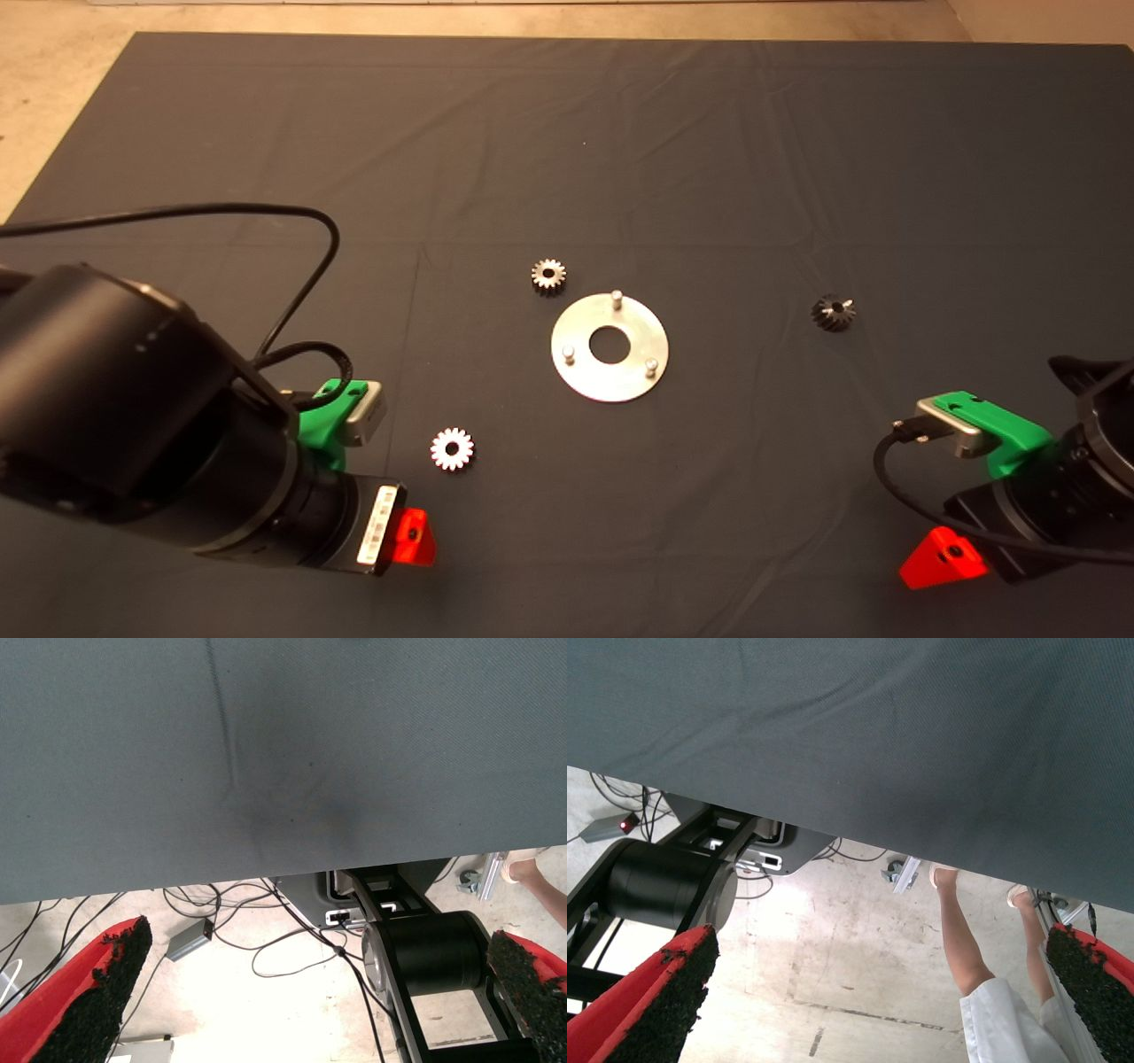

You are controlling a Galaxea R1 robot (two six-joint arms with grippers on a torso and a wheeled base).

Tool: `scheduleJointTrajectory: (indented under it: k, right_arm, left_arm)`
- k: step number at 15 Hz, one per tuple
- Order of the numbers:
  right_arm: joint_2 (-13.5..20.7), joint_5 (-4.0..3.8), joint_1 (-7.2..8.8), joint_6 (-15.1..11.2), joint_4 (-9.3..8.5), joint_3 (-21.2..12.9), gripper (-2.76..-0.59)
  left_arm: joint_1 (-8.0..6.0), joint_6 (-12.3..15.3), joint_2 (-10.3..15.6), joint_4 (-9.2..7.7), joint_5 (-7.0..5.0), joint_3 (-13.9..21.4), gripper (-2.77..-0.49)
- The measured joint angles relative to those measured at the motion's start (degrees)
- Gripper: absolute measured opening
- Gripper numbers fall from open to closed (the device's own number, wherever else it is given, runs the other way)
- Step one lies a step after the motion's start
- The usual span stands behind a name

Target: Install three planetary gears onto the carrier pins

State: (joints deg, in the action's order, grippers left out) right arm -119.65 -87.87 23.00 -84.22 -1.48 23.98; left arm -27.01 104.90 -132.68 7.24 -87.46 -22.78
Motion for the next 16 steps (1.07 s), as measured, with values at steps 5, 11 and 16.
scheduleJointTrajectory:
  k: [5,11,16]
  right_arm:
    - [0.0,0.0,0.01,0.0,0.0,0.0,-0.61]
    - [0.0,0.0,0.0,0.1,0.0,0.0,-0.61]
    - [5.2,0.11,-0.05,5.9,0.0,0.0,-0.61]
  left_arm:
    - [0.0,0.0,0.0,0.0,0.0,0.0,-0.51]
    - [0.01,2.1,-4.9,0.17,-0.03,0.0,-0.51]
    - [0.01,3.8,-11.5,1.11,0.0,-3.4,-0.51]
